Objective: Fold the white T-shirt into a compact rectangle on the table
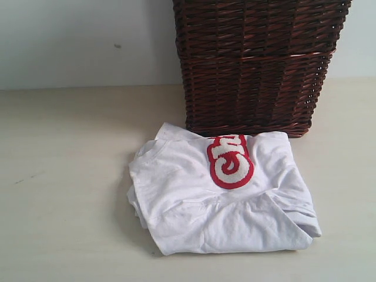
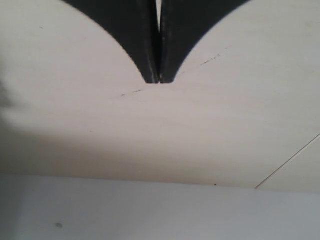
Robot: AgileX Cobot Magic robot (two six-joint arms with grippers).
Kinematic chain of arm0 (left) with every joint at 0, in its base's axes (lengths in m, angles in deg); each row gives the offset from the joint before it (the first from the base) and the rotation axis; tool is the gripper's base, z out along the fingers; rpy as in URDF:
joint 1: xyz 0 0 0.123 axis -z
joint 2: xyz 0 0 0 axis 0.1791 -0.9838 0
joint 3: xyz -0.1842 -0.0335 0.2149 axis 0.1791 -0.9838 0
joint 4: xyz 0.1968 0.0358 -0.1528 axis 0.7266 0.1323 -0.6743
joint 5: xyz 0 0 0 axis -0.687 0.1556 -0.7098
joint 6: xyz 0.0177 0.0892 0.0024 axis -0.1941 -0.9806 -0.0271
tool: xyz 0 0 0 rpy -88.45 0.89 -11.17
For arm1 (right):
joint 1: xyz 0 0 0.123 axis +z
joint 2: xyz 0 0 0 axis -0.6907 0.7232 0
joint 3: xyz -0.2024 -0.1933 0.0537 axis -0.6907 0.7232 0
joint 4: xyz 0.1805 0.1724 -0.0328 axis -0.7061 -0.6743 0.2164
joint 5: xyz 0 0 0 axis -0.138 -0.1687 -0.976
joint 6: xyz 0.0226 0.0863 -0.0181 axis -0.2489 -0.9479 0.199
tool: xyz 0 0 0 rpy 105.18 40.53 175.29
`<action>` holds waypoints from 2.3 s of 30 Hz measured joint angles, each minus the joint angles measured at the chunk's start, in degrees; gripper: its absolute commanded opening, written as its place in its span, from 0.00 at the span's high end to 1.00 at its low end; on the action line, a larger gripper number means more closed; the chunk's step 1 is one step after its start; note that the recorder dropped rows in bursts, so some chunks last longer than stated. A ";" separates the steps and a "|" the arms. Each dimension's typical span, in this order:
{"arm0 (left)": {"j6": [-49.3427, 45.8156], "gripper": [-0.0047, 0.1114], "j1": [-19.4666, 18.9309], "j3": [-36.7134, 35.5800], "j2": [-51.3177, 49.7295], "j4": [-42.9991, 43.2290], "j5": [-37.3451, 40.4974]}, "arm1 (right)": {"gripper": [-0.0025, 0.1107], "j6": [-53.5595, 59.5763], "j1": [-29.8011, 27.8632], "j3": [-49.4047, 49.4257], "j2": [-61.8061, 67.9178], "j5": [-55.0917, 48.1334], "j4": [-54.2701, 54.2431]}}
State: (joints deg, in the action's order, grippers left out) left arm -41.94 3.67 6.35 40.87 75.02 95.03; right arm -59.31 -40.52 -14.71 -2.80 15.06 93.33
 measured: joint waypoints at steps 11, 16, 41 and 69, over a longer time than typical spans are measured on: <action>0.00 0.96 0.00 0.00 0.00 0.00 0.00 | 0.98 7.49 0.00 0.00 0.00 0.00 0.00; 0.00 0.96 0.00 0.00 0.00 0.00 0.00 | 0.98 7.81 0.00 0.00 0.00 0.00 0.00; 0.00 0.96 0.00 0.00 0.00 0.00 0.00 | 0.98 7.84 0.00 0.00 0.00 -0.22 -0.23; 0.00 0.96 0.00 0.00 0.00 0.00 0.00 | 0.98 7.84 0.00 0.00 0.00 -0.22 -0.36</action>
State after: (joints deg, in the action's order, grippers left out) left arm -41.94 3.67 6.35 40.87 75.02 95.03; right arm -51.47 -40.52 -14.71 -2.80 14.85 92.96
